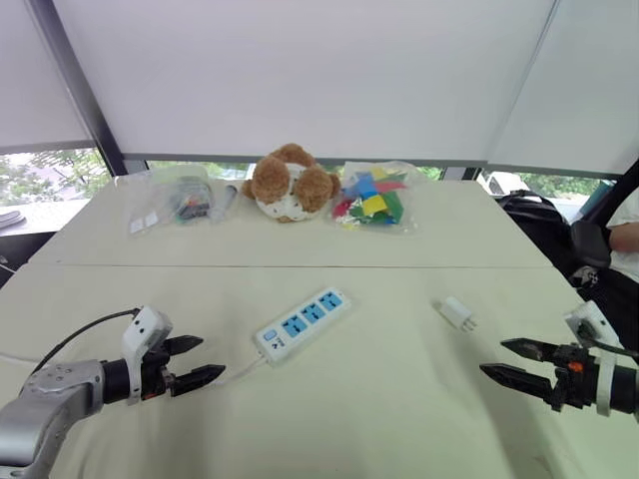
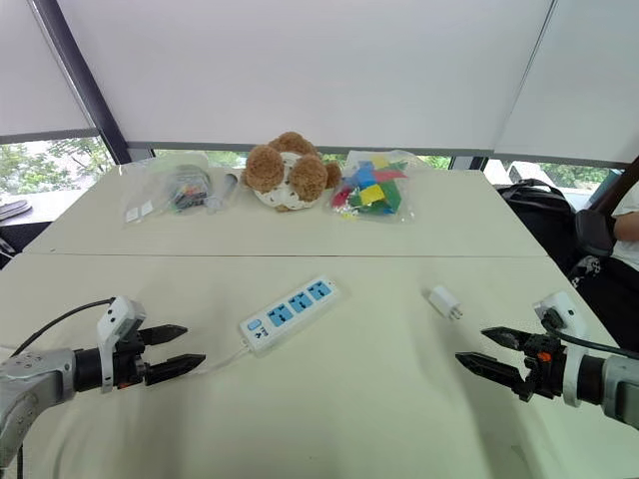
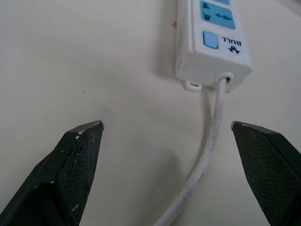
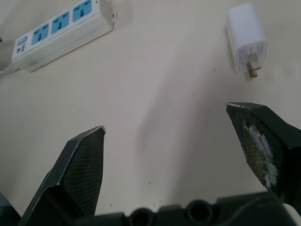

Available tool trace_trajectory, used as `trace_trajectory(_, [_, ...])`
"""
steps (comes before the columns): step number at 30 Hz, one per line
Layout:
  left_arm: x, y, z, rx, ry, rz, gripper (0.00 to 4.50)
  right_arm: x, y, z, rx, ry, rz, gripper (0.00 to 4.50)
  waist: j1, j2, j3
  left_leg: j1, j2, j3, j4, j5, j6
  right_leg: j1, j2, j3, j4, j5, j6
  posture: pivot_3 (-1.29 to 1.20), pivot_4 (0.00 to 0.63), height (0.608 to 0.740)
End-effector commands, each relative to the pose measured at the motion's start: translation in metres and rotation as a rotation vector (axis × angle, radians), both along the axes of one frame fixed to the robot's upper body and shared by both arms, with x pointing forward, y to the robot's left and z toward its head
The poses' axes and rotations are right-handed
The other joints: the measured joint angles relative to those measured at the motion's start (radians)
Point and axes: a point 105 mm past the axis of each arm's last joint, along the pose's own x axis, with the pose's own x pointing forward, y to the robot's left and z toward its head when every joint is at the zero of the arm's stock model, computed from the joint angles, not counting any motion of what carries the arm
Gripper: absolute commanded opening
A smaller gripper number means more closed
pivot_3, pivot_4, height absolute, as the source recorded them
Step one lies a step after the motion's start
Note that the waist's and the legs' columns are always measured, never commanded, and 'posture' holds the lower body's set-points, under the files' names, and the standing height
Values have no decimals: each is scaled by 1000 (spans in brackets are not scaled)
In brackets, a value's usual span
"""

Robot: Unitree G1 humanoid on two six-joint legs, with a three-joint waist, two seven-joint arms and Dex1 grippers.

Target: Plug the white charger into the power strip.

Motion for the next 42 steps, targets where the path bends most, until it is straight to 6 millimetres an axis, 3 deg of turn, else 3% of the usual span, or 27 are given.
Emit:
trace_trajectory(1, [5,-2,14,0,-64,-5,4472,2,2,4,-7,-24,11,4500,1,0,0,0,0,0,0,0,0,0,0,0,0,0,0,0,150,739])
trace_trajectory(21, [21,-6,21,6,-120,26,4472,1,1,-6,-19,-28,-18,4500,-1,0,0,1,0,0,4,0,0,4,0,0,1,0,0,0,150,739])
trace_trajectory(32, [29,-17,28,-8,-177,-53,4472,6,-6,1,-60,-45,-25,4500,-1,0,0,2,-1,0,7,0,0,4,0,0,6,0,0,0,150,739])
trace_trajectory(34, [27,-27,29,-4,-190,-114,4472,6,-1,5,-49,-39,2,4500,-2,0,0,3,-1,0,8,0,0,3,1,0,9,0,0,0,150,739])
trace_trajectory(37, [25,-50,31,-7,-236,-201,4472,6,25,18,9,-40,99,4500,-2,0,0,3,-1,-1,12,0,0,3,1,0,12,0,0,0,150,739])
trace_trajectory(42, [30,-70,17,7,-295,-240,4472,7,59,24,25,-52,199,4500,-1,0,0,2,0,-1,15,0,0,4,1,0,13,0,0,0,150,739])
